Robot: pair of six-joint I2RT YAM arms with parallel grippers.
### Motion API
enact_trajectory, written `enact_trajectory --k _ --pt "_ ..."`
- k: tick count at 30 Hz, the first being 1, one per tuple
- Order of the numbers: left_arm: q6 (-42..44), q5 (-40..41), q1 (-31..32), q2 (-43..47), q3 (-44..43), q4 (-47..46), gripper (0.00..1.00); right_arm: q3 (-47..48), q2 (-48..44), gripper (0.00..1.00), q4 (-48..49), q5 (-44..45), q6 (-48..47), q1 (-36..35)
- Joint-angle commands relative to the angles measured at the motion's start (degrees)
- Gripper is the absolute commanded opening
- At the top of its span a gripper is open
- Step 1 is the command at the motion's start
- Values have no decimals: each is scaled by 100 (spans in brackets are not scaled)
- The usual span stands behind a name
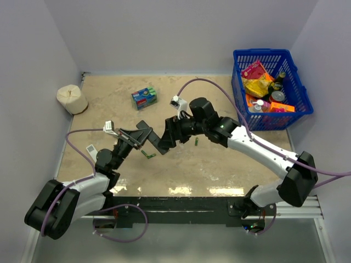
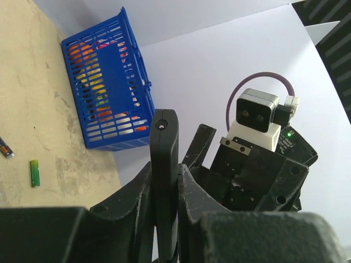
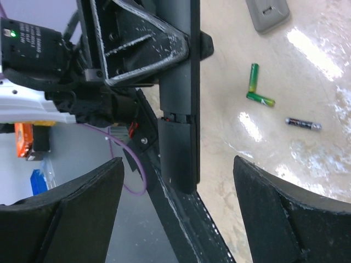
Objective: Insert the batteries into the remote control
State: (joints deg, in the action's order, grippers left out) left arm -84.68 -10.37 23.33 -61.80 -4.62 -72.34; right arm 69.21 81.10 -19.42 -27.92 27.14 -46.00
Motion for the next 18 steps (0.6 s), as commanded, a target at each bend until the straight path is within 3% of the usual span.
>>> enact_trajectory --k 1,13,18 --pt "-66 -26 31 98 -241 -501 0 -109 11 81 729 -407 239 38" --pt "-110 -35 40 177 -346 -492 0 -197 275 68 1001 -732 327 38" --pt "-118 -44 49 221 -373 -483 0 -197 345 54 1037 -741 336 38"
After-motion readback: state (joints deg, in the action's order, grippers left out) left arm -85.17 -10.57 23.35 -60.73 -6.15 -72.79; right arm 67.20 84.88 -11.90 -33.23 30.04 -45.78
